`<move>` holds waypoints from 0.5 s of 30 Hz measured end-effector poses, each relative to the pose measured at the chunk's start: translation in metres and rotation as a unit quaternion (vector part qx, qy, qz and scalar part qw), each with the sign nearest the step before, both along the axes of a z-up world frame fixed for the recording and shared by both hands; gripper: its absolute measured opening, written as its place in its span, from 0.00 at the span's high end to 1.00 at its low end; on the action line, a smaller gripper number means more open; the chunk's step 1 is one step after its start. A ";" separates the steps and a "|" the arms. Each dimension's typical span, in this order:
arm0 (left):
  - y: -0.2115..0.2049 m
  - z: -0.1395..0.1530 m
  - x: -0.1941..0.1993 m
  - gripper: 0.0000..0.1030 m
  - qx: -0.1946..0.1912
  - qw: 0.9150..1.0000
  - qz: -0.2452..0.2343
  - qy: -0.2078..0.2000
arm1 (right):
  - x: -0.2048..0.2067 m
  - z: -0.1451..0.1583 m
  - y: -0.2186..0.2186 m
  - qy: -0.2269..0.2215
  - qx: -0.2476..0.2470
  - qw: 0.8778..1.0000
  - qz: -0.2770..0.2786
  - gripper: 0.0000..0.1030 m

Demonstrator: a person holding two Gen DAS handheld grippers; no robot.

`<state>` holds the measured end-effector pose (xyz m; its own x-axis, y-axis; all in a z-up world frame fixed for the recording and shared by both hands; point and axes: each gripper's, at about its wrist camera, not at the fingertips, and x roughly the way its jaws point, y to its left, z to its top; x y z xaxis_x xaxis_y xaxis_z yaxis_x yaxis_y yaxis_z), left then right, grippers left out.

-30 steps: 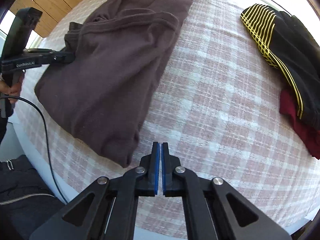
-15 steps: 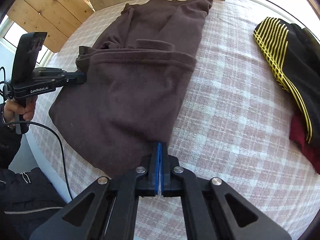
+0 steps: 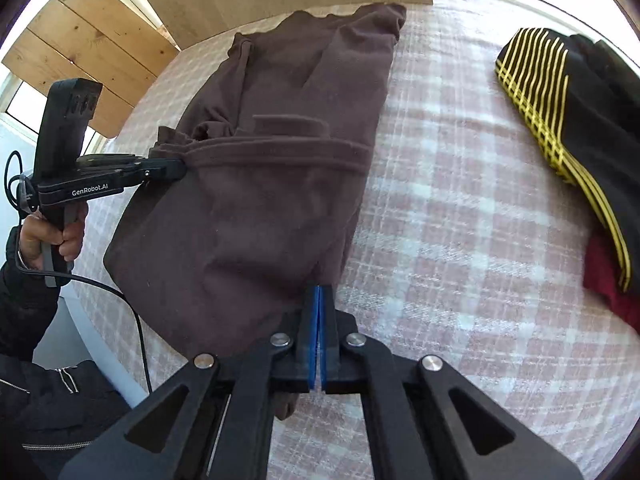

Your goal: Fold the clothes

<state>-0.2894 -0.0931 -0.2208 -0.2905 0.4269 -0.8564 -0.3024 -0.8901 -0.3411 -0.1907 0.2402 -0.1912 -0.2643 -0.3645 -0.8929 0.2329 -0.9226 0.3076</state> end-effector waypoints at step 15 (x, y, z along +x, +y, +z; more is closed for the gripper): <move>-0.011 0.034 0.015 0.90 0.000 0.999 -0.004 0.041 | -0.044 0.011 -0.001 0.035 0.008 0.999 0.009 0.99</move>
